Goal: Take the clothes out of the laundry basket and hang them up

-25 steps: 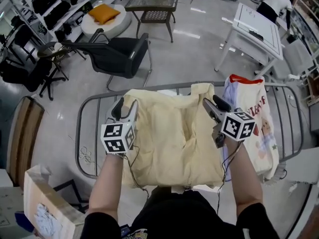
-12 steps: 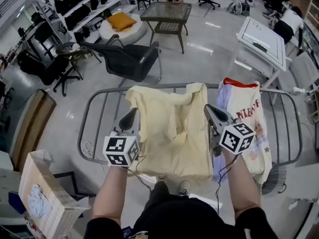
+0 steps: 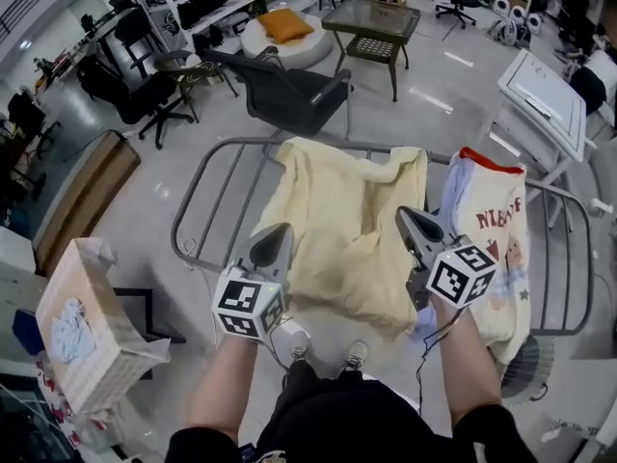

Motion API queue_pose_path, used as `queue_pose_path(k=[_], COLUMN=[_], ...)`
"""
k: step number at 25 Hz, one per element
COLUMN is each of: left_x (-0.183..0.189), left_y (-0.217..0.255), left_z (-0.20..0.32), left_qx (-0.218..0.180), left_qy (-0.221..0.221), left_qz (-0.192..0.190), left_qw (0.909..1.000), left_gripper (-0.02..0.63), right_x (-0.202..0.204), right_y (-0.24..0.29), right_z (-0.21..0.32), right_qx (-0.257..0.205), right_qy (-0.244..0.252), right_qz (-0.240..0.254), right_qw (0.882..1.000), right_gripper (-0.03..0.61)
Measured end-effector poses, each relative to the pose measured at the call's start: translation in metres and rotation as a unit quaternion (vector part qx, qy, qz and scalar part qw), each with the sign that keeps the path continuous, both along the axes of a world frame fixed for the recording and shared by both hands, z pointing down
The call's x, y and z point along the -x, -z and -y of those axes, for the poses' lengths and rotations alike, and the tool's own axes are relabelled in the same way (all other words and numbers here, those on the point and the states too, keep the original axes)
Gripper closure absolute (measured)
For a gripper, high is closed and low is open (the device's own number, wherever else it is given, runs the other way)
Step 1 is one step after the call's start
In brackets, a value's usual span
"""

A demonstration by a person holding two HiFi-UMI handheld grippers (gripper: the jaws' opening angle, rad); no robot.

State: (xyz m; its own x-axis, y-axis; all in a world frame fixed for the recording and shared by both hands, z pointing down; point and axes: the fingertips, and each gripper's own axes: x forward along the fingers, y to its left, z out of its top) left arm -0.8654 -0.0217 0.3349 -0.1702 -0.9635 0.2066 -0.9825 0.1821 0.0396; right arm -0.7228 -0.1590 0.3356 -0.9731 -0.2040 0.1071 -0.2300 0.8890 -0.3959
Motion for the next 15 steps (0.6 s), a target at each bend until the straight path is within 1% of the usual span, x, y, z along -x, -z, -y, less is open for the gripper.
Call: queue_pose_path(k=[7, 11, 15], left_x=[0.007, 0.007, -0.001], left_y=[-0.004, -0.001, 0.004], left_z=[-0.047, -0.068, -0.090], left_qx=[0.001, -0.002, -0.005], left_qy=[0.008, -0.011, -0.046], left_qz=[0.000, -0.001, -0.001], left_qw=[1.0000, 0.9999, 0.9989], left_gripper=[0.603, 0.603, 0.603], right_x=[0.019, 0.022, 0.014], right_y=[-0.006, -0.001, 0.004], right_z=[-0.035, -0.062, -0.098], right_qx=[0.015, 0.012, 0.009], right_qy=[0.012, 0.001, -0.024], right_qz=[0.010, 0.010, 0.007], right_qw=[1.000, 1.000, 1.000], right_gripper=[0.574, 0.574, 0.574])
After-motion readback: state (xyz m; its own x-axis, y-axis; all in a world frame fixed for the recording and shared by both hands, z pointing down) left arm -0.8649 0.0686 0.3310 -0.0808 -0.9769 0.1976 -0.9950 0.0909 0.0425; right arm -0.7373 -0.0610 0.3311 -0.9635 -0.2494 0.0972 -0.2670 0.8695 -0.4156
